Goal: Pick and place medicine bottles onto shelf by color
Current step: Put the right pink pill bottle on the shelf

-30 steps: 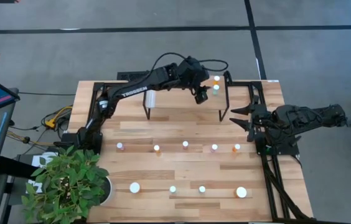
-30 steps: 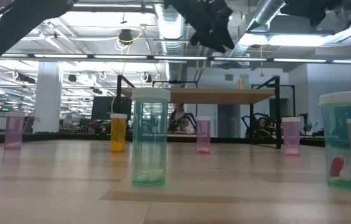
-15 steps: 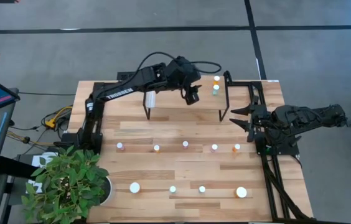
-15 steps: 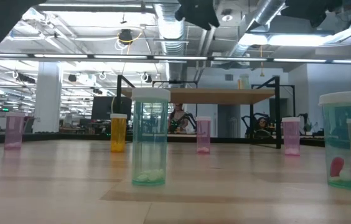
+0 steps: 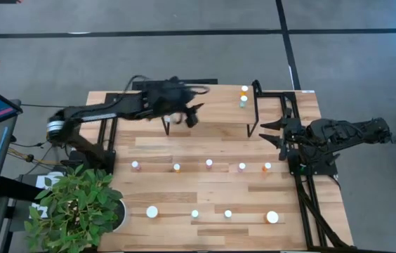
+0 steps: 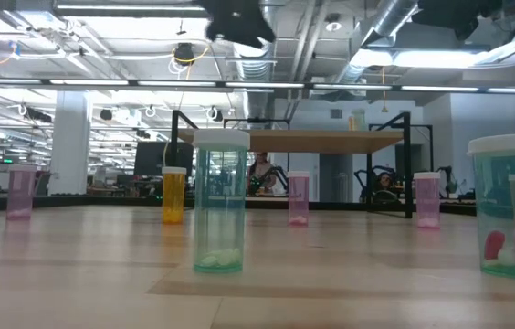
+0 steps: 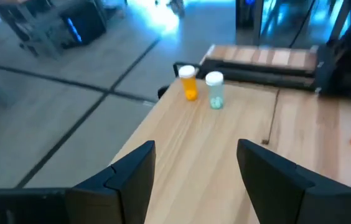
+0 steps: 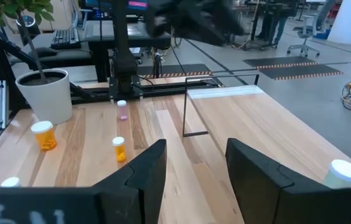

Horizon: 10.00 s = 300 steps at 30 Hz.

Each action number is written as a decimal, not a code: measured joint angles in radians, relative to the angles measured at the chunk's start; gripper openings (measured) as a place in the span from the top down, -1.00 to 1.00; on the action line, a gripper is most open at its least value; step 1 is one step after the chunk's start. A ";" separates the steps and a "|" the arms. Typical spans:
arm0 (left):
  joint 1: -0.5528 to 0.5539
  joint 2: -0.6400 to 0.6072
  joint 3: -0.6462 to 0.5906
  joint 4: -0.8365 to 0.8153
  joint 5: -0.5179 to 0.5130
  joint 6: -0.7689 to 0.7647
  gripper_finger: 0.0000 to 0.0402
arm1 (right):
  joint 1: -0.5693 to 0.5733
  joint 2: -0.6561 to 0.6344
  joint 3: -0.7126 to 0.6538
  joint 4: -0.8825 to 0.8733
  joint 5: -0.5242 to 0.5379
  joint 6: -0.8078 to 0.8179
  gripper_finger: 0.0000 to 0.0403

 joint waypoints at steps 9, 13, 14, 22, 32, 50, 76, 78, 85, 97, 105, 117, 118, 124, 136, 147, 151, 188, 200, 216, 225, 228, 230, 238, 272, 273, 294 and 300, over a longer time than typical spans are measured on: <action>-0.130 -0.425 -0.536 0.360 -0.123 -0.126 -0.07 | -0.004 0.002 -0.021 0.079 0.000 0.000 0.06; -0.192 -0.536 -0.696 0.522 -0.155 -0.128 -0.07 | -0.021 0.002 -0.047 0.095 0.000 0.000 0.07; -0.205 -0.553 -0.727 0.557 -0.155 -0.128 -0.07 | -0.026 0.002 -0.051 0.097 0.000 0.000 0.07; -0.236 -0.560 -0.829 0.705 -0.155 -0.082 -0.07 | -0.052 0.012 -0.095 0.109 0.000 0.090 0.05; -0.237 -0.558 -0.829 0.720 -0.116 -0.080 -0.07 | -0.014 0.075 -0.105 0.115 -0.003 0.289 0.09; -0.234 -0.558 -0.828 0.719 -0.114 -0.080 -0.07 | -0.041 0.218 -0.104 0.108 0.000 0.229 0.15; -0.234 -0.558 -0.828 0.705 -0.132 -0.109 -0.07 | 0.312 0.402 -0.122 -0.120 0.081 0.448 0.19; -0.234 -0.558 -0.828 0.705 -0.132 -0.109 -0.07 | 0.325 0.443 -0.122 -0.087 0.081 0.448 0.19; -0.234 -0.558 -0.828 0.705 -0.132 -0.109 -0.07 | 0.319 0.569 -0.122 -0.034 0.094 0.459 0.18; -0.234 -0.558 -0.828 0.702 -0.132 -0.108 -0.07 | 0.274 0.440 -0.122 0.060 0.102 0.322 0.10; -0.234 -0.558 -0.828 0.700 -0.131 -0.107 -0.07 | 0.305 0.321 -0.232 0.166 0.118 0.313 0.11; -0.234 -0.558 -0.828 0.700 -0.133 -0.106 -0.07 | 0.295 0.333 -0.341 0.202 0.110 0.385 0.07; -0.234 -0.558 -0.828 0.700 -0.133 -0.106 -0.07 | 0.295 0.342 -0.341 0.202 0.110 0.385 0.06; -0.234 -0.558 -0.828 0.700 -0.133 -0.106 -0.07 | 0.295 0.424 -0.341 0.244 0.109 0.394 -0.03; -0.234 -0.558 -0.828 0.699 -0.134 -0.106 -0.07 | 0.239 0.544 -0.341 0.302 0.099 0.449 -0.27; -0.234 -0.558 -0.828 0.697 -0.135 -0.106 -0.07 | 0.169 0.654 -0.341 0.357 0.019 0.452 -0.27; -0.234 -0.558 -0.828 0.691 -0.135 -0.106 -0.07 | 0.156 0.688 -0.341 0.359 0.019 0.449 -0.27; -0.234 -0.558 -0.828 0.678 -0.135 -0.108 -0.07 | -0.002 0.611 -0.078 0.260 0.060 0.147 0.49; -0.228 -0.558 -0.828 0.676 -0.144 -0.111 -0.07 | -0.276 0.246 -0.075 0.209 0.056 0.041 0.49; -0.224 -0.558 -0.828 0.676 -0.151 -0.124 -0.07 | -0.484 0.346 -0.076 0.217 -0.064 -0.011 0.49; -0.224 -0.558 -0.828 0.676 -0.152 -0.121 -0.07 | -0.582 0.426 -0.076 0.224 -0.184 -0.007 0.48; -0.224 -0.558 -0.828 0.676 -0.152 -0.121 -0.07 | -0.596 0.447 -0.075 0.234 -0.187 -0.007 0.44; -0.224 -0.558 -0.828 0.676 -0.153 -0.121 -0.07 | -0.601 0.457 -0.075 0.242 -0.187 -0.008 0.38; -0.224 -0.558 -0.828 0.676 -0.153 -0.120 -0.07 | -0.601 0.459 -0.069 0.234 -0.189 -0.008 0.16; -0.224 -0.557 -0.828 0.655 -0.153 -0.126 -0.07 | -0.210 0.143 0.002 -0.213 -0.182 0.186 0.03; -0.224 -0.557 -0.828 0.655 -0.153 -0.126 -0.07 | -0.184 0.131 -0.021 -0.200 -0.182 0.197 0.03; -0.224 -0.557 -0.828 0.654 -0.158 -0.162 -0.07 | 0.014 0.053 -0.181 0.008 -0.103 0.206 0.07; -0.224 -0.557 -0.828 0.654 -0.158 -0.161 -0.07 | 0.015 0.053 -0.181 0.011 -0.103 0.205 0.09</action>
